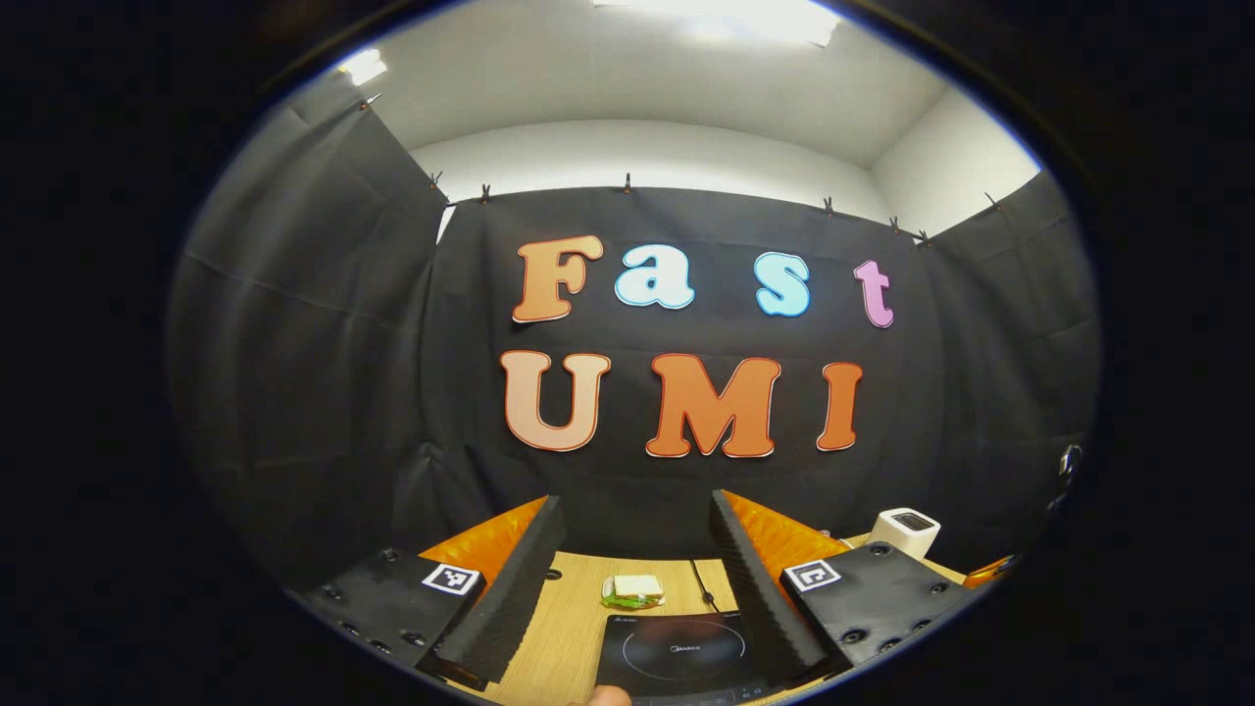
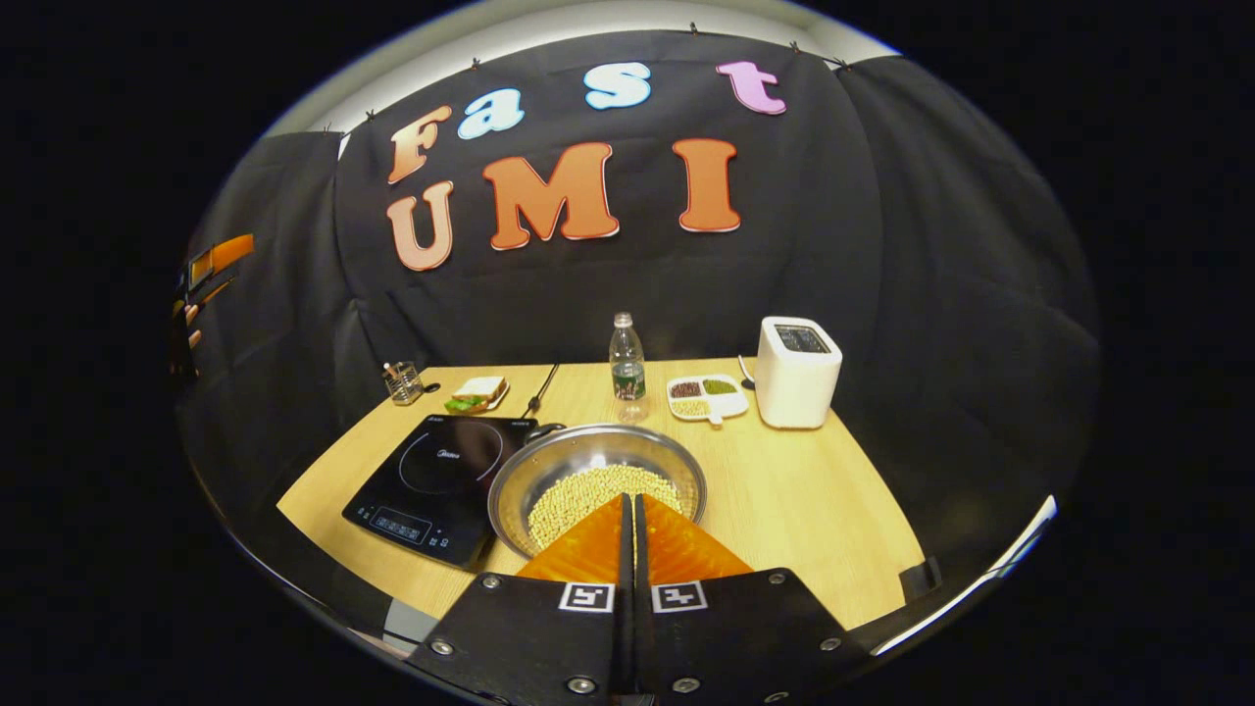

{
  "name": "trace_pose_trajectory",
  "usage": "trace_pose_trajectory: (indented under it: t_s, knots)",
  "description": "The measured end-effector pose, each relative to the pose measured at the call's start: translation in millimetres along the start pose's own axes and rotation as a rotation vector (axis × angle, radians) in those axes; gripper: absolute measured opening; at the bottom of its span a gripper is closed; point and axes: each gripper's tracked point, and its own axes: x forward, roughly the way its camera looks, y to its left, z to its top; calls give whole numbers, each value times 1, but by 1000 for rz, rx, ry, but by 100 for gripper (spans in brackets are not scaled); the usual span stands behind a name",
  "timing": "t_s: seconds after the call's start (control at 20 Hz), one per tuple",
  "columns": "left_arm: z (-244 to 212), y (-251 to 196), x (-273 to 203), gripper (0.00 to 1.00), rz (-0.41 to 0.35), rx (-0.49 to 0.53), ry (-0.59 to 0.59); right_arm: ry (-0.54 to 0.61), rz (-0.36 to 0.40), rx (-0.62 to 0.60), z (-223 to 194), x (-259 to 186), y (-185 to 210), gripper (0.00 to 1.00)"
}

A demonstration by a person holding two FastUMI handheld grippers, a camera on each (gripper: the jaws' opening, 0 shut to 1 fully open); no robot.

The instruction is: First push the handle of the pot to place it horizontally, then grasp the pot with both hands and set it on the induction cooktop.

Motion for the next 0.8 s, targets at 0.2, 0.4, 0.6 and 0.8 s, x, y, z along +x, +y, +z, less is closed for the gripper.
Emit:
trace_pose_trajectory:
  t_s: [0.2,0.4,0.6,0.8]
  knots:
    - [-1,-3,-2,100,2,15,-1,101,21,14,-43,14,1,0]
    - [-3,-11,-4,100,-12,25,7,165,37,25,-72,28,2,0]
    - [-2,-18,-8,100,-23,28,1,235,51,37,-99,43,7,0]
    - [-1,-22,-10,100,-29,28,-3,301,45,18,-119,57,7,0]
